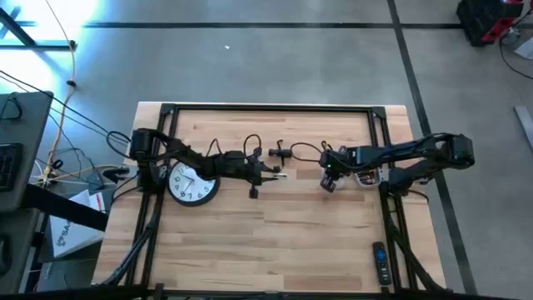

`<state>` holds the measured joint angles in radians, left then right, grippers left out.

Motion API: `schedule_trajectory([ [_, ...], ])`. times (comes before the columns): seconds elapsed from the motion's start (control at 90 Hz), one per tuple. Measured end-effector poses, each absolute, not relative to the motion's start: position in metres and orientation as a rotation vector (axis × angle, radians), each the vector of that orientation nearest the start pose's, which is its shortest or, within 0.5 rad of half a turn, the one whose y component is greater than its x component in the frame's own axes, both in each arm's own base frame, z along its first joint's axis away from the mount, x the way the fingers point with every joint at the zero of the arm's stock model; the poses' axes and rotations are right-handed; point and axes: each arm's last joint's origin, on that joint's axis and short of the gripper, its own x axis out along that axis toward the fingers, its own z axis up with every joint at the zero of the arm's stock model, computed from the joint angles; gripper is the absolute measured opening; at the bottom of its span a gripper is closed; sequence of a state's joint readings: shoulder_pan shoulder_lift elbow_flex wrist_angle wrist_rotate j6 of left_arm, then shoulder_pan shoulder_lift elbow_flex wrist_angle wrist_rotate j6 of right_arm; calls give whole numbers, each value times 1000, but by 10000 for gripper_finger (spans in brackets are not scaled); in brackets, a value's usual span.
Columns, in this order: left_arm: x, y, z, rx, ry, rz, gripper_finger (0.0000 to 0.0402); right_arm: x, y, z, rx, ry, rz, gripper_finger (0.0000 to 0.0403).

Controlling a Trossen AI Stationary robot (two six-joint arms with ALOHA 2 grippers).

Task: Insert battery
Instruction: Insert the silver battery into the white battery case

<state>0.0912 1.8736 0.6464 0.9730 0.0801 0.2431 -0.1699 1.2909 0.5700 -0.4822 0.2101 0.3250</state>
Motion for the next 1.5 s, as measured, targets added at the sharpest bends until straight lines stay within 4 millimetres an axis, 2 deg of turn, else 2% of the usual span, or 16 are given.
schedule_trajectory([
  [0.111,327,27,121,215,221,-23,63,194,-40,163,256,1101,-551,0],
  [0.311,324,27,121,208,204,-27,63,196,-34,181,250,949,-511,0],
  [0.7,325,27,122,171,188,-23,63,252,-5,217,75,342,-242,0],
  [0.9,326,26,128,131,125,-63,63,280,9,211,-8,141,-110,0],
  [1.044,326,25,134,92,67,-77,63,294,14,203,-49,22,-40,1],
  [1.211,326,23,145,59,-49,-137,63,300,15,197,-87,-31,-13,2],
  [1.5,325,22,156,38,-162,-187,63,299,21,205,-157,-119,11,1],
])
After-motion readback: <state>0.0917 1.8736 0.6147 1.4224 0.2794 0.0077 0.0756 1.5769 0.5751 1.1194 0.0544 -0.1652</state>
